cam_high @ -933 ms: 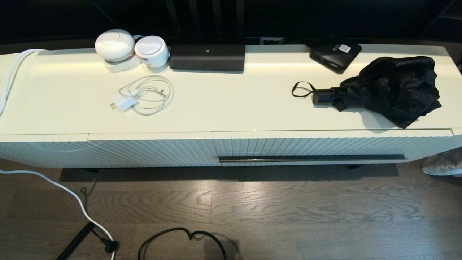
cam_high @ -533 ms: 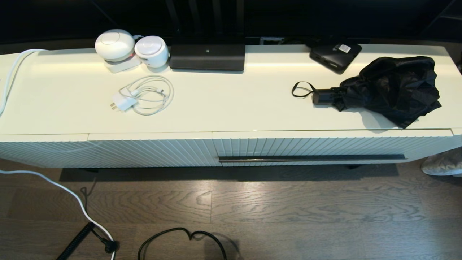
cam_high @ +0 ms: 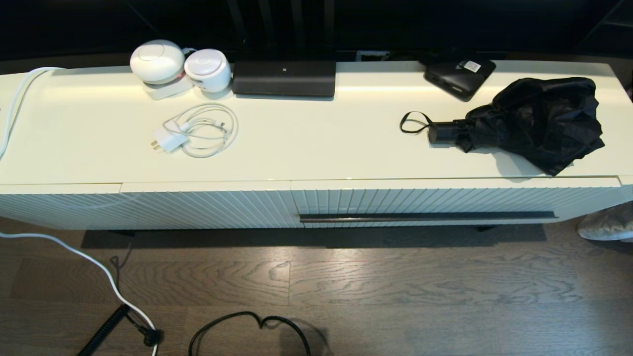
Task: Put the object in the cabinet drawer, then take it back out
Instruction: Open the drawer
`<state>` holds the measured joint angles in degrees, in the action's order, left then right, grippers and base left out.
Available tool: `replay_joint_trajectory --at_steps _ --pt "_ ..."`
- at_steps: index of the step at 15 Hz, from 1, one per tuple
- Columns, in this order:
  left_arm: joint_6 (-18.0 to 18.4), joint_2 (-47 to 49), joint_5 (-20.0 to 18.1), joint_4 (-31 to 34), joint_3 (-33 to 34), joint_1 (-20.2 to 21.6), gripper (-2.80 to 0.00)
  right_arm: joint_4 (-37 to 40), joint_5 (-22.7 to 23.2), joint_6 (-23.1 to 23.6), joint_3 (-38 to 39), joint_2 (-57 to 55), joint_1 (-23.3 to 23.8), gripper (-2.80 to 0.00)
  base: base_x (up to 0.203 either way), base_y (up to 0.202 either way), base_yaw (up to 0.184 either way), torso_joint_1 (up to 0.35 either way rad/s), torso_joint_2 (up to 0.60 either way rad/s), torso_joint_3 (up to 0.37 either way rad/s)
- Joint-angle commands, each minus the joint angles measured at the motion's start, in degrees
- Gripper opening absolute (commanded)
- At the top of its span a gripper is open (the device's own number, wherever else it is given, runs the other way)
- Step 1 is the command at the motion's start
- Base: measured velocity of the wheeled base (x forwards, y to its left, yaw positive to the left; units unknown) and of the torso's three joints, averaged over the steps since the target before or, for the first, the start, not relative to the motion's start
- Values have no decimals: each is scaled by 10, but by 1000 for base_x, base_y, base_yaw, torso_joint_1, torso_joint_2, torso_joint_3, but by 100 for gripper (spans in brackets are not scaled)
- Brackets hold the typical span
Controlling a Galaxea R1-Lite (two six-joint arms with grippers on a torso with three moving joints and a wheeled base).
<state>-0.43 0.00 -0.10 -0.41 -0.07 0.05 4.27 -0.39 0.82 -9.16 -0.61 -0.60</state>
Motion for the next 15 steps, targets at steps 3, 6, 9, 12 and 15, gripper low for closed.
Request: replay_joint_trajectory --at_steps 3,6,9,12,15 --pt "0 0 0 0 0 0 -280 74 7 11 -157 -79 -1 -280 0 0 0 0 0 0" --pt "0 0 0 0 0 0 -280 84 8 50 -291 -207 -11 -280 0 0 0 0 0 0" --pt "0 0 0 0 0 0 -280 91 12 187 -400 -326 -45 -280 0 0 0 0 0 0" --pt "0 0 0 0 0 0 -280 101 16 396 -424 -382 -89 -280 0 0 0 0 0 0" --pt "0 0 0 0 0 0 -280 129 31 533 -388 -410 -99 -280 0 0 0 0 0 0"
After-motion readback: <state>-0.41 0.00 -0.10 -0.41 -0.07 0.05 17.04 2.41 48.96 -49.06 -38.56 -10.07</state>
